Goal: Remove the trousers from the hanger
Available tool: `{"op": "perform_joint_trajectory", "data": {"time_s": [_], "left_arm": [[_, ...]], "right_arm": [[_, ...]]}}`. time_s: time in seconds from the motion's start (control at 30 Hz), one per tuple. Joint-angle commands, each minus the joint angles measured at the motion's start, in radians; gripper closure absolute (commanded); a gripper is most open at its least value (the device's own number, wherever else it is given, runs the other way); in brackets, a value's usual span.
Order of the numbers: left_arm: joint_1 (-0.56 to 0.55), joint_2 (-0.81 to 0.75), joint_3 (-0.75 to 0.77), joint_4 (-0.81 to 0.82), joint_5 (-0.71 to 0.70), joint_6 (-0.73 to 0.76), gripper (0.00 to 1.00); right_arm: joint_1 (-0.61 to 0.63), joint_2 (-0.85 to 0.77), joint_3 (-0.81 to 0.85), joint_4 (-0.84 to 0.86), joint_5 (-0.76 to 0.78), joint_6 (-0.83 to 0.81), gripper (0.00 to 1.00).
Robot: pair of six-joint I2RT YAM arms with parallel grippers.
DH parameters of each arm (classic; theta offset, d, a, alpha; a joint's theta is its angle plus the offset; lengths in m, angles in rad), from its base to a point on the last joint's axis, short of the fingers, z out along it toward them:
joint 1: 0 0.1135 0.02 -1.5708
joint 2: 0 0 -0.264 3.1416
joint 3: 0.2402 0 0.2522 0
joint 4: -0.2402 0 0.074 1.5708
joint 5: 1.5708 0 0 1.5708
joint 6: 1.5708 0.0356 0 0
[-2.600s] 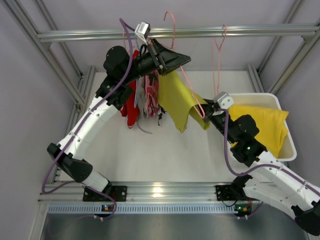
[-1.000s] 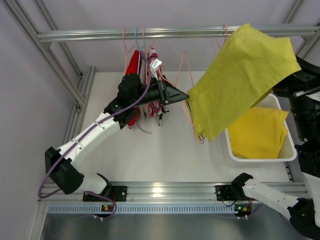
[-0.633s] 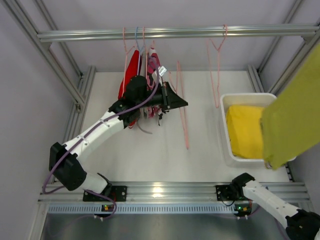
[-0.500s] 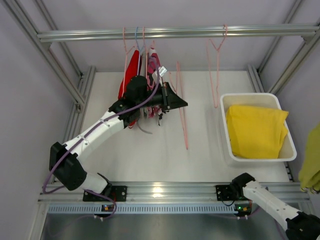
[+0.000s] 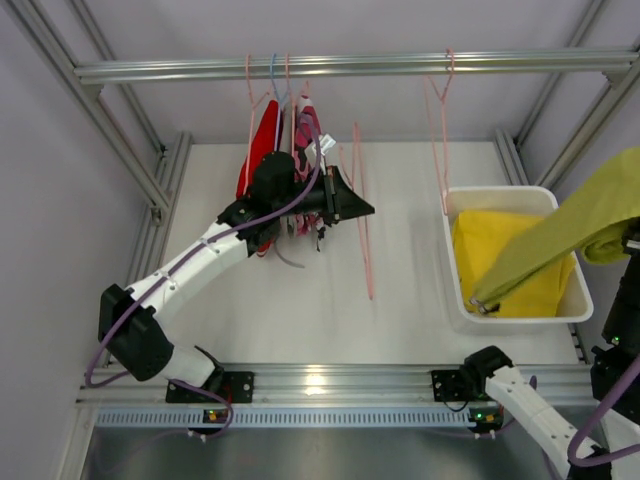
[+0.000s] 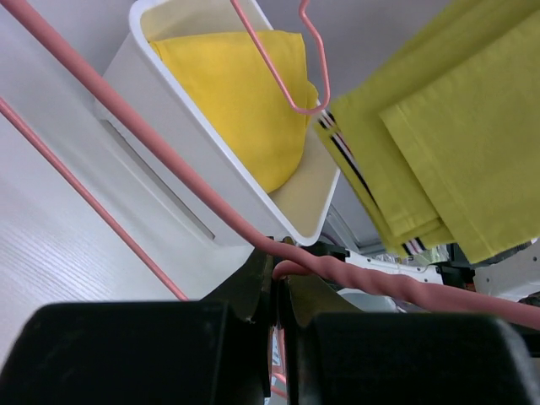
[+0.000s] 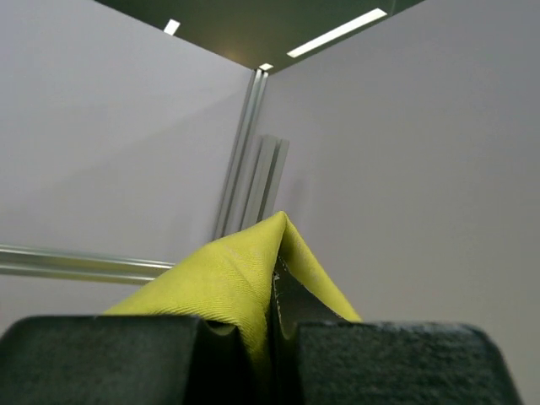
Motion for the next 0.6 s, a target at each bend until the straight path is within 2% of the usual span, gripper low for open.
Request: {"op": "perform_joint_trajectory", "data": {"time_s": [0.0,0.17,0.33,0.57], "left_arm": [[-0.001,-0.036,0.041,0.02,-0.003,0.033,1.0],[-0.001,-0.019,0.064,0.026,0.001,0.03,1.0],[-0.001,-0.005,0.082,0.026,-0.002,0.033,1.0],[-0.001,-0.007,0.073,0.026,-0.007,0.035,1.0]], "right_arm": [[-0.041,-0.048,-0.002,0.109,-0.009,-0.045,1.0],[-0.052,-0.053,-0.026,0.091,0.033,-0.058,1.0],[-0.087,0.008,0.023,-0.05,0.091,-0.003,1.0],[-0.093,0.027,-0.038,-0.125,0.189,0.0,1.0]]}}
